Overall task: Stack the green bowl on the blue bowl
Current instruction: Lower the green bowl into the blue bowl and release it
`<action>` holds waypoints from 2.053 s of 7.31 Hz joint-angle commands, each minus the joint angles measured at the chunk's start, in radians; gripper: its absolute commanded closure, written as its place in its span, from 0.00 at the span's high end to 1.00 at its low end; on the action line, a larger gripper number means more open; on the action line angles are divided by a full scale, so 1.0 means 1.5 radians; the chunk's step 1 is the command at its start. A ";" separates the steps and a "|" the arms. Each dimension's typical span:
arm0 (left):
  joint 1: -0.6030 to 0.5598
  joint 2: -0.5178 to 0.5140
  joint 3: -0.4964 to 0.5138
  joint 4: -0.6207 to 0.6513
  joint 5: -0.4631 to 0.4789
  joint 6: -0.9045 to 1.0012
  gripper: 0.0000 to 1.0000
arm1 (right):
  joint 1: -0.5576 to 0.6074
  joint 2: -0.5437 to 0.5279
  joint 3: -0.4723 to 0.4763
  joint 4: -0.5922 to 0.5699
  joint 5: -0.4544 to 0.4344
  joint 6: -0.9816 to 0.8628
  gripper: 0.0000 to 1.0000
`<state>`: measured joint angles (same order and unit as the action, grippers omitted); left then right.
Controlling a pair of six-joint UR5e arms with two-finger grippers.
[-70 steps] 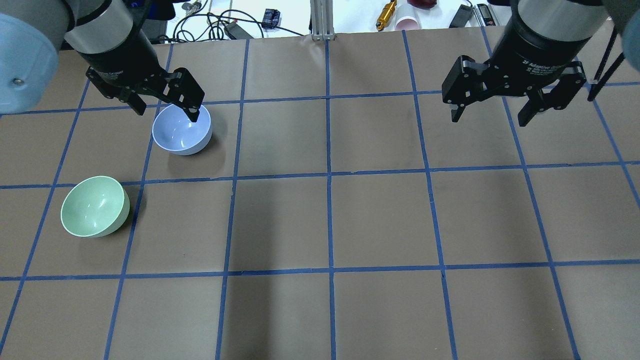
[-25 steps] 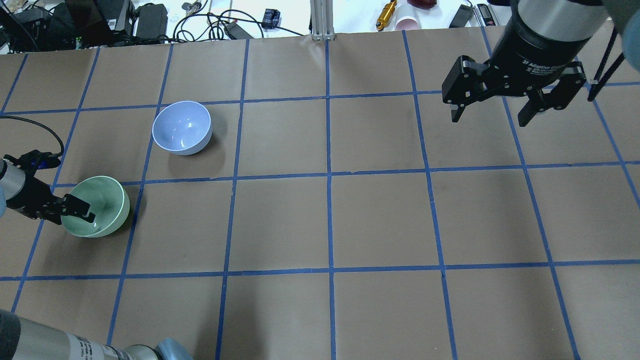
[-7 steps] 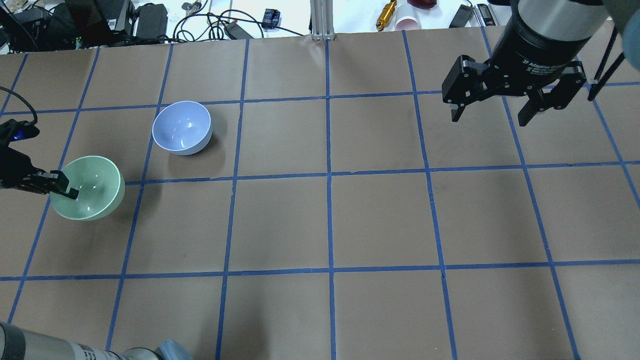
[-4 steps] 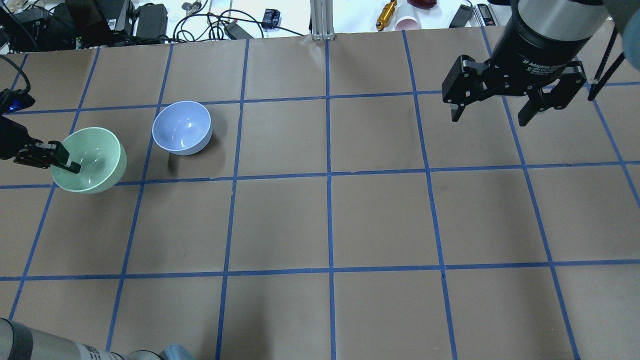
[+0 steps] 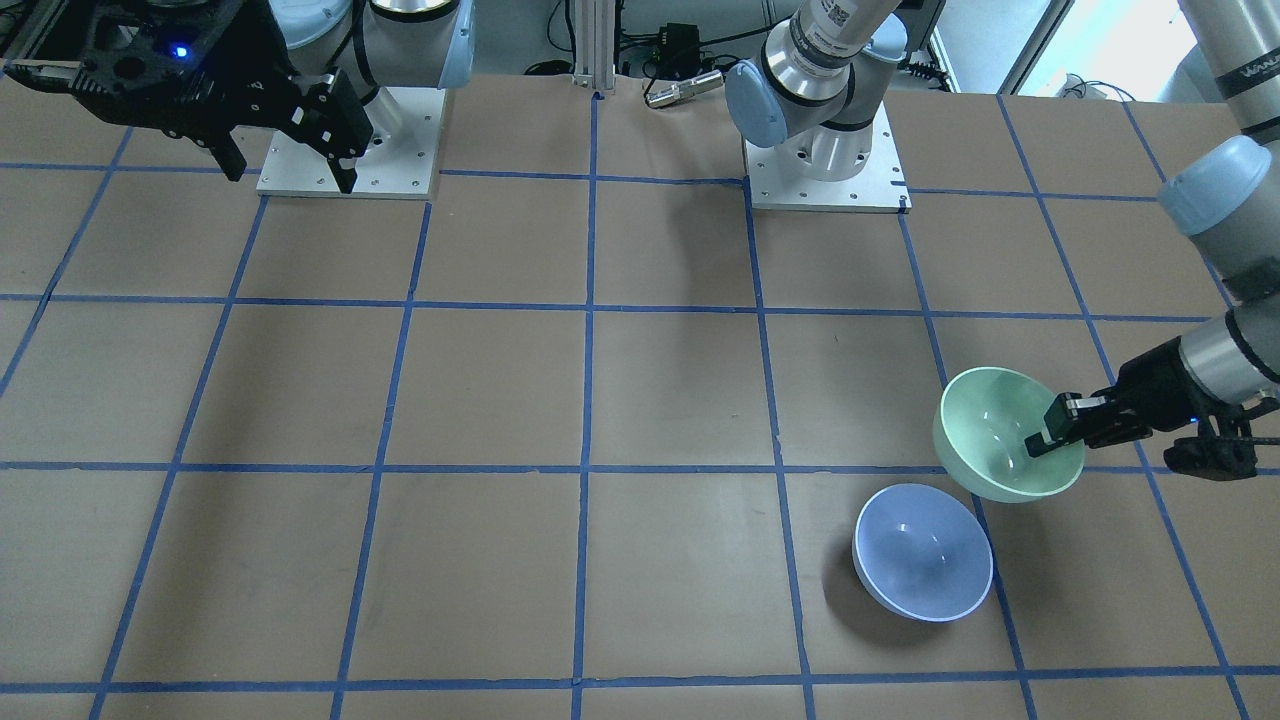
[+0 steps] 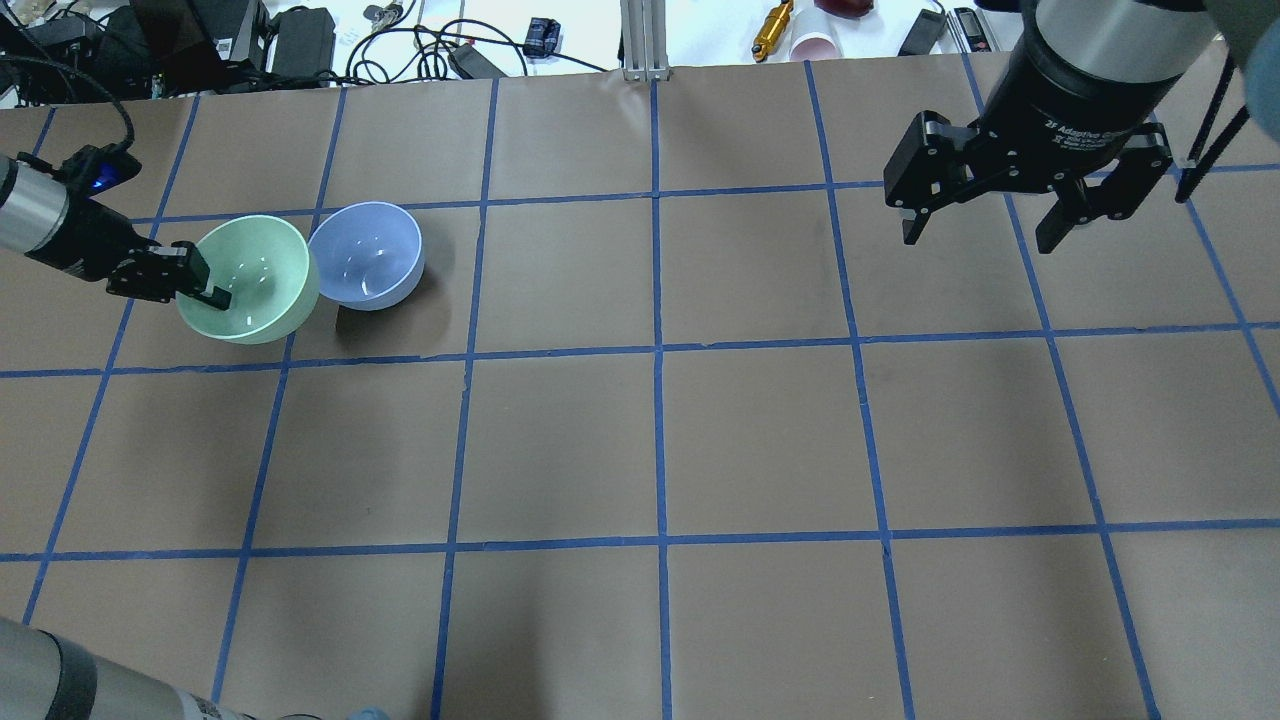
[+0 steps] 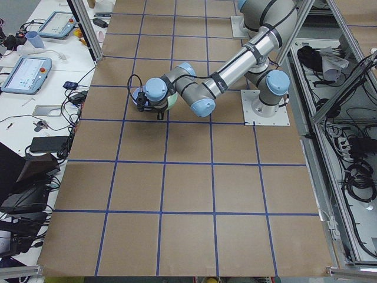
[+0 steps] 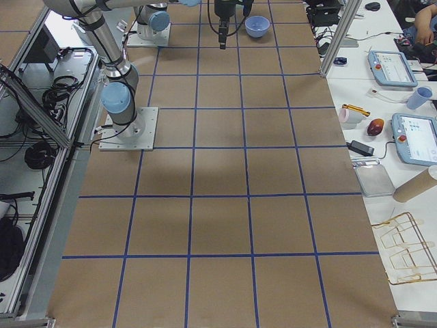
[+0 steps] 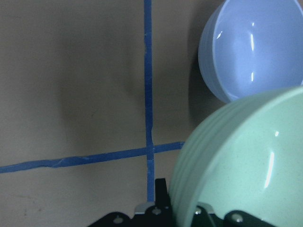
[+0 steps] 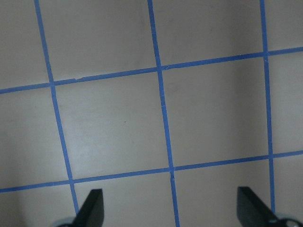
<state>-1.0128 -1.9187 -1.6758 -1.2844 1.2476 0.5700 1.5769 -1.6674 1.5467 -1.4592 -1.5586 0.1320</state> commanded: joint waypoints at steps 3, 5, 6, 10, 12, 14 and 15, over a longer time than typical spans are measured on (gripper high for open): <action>-0.072 -0.076 0.078 0.056 0.000 -0.125 0.00 | 0.000 0.000 0.000 -0.001 0.000 0.000 1.00; -0.095 -0.098 0.081 0.095 0.002 -0.168 0.00 | 0.000 0.000 0.000 -0.001 0.000 0.000 1.00; -0.095 -0.104 0.085 0.096 0.005 -0.166 0.00 | 0.000 0.000 0.000 -0.001 0.000 0.000 1.00; -0.098 -0.117 0.097 0.092 0.008 -0.186 0.00 | 0.000 0.000 0.000 -0.001 0.000 0.000 1.00; -0.100 -0.116 0.096 0.094 0.009 -0.191 0.00 | 0.000 0.000 0.000 -0.001 0.000 0.000 1.00; -0.101 -0.114 0.094 0.096 0.007 -0.193 0.95 | 0.000 0.000 0.000 -0.001 0.000 0.000 1.00; -0.101 -0.113 0.094 0.092 0.007 -0.192 1.00 | 0.000 0.000 0.000 0.000 0.000 0.000 1.00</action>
<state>-1.1637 -2.0899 -1.5346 -1.1416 1.2586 0.2824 1.5769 -1.6675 1.5466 -1.4601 -1.5585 0.1319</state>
